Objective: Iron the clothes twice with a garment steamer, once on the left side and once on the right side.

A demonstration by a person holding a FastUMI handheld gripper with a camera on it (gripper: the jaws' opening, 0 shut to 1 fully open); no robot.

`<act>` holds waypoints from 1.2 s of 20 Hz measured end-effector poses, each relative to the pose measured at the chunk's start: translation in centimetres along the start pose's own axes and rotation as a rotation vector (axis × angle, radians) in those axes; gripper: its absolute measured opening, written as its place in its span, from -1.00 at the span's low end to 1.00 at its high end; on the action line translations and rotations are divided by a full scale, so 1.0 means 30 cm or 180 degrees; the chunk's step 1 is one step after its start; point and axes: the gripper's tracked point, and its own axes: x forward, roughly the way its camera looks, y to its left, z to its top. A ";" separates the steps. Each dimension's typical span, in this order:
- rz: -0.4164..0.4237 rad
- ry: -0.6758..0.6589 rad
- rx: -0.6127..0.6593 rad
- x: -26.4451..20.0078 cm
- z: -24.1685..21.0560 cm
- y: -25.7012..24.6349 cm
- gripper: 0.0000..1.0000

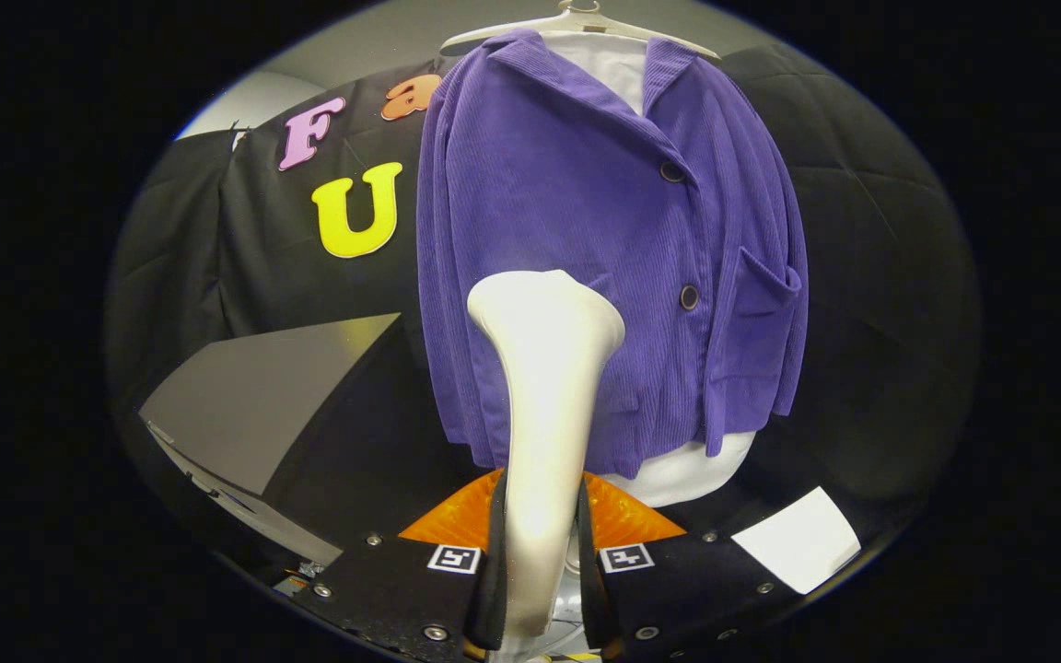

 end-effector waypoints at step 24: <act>-0.0060 0.0350 0.0216 0.065 -0.226 0.042 -0.35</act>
